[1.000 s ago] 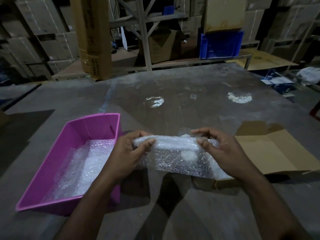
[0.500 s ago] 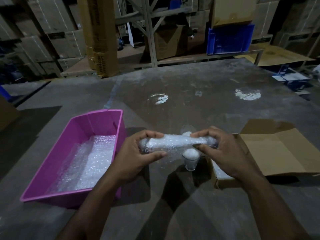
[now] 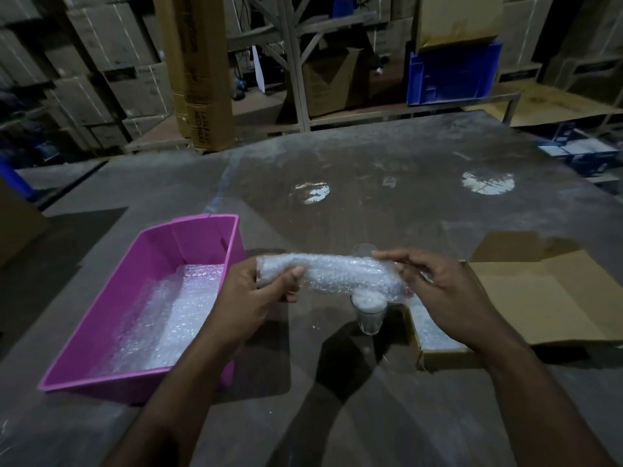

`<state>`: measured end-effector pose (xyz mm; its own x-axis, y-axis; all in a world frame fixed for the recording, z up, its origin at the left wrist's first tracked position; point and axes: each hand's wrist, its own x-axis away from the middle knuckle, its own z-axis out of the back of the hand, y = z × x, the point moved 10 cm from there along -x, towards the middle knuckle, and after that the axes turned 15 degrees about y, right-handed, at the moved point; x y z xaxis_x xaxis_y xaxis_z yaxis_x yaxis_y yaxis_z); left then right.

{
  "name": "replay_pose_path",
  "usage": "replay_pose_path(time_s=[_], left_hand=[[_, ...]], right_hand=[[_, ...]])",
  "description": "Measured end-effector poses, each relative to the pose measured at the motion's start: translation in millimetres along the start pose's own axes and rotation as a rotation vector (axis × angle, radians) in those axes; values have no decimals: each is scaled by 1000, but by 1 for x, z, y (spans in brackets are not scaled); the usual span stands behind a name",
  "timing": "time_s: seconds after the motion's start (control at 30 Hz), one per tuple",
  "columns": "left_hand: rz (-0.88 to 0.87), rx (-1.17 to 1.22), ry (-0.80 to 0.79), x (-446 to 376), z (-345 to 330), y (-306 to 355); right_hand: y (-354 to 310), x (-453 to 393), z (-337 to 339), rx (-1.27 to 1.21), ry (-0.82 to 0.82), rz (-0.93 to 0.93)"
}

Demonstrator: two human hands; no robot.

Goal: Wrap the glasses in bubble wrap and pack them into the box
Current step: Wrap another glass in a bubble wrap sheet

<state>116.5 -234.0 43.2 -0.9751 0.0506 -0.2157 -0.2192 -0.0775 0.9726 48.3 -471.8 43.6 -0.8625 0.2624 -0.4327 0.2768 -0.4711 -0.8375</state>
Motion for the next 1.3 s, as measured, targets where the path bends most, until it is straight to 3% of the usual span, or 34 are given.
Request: replay_pose_path(time_s=[0.2, 0.5, 0.6, 0.83, 0.97, 1.07, 1.17, 1.3], left_hand=[[136, 200, 135, -1, 2, -13], [289, 414, 98, 19, -39, -26], [276, 392, 164, 16, -38, -30], [226, 230, 287, -2, -11, -43], [178, 98, 262, -2, -14, -42], [131, 60, 275, -2, -15, -37], [34, -124, 209, -3, -20, -35], [-6, -255, -114, 9, -45, -39]], right_hand=[[10, 6, -16, -55, -83, -52], [15, 14, -37, -204, -49, -141], [16, 18, -41, -217, -71, -161], [-12, 33, -36, -215, -208, 29], [-7, 28, -33, -171, -55, 31], [-12, 25, -32, -184, -31, 81], [-16, 24, -29, -248, -18, 62], [-1, 14, -15, -446, 118, -130]])
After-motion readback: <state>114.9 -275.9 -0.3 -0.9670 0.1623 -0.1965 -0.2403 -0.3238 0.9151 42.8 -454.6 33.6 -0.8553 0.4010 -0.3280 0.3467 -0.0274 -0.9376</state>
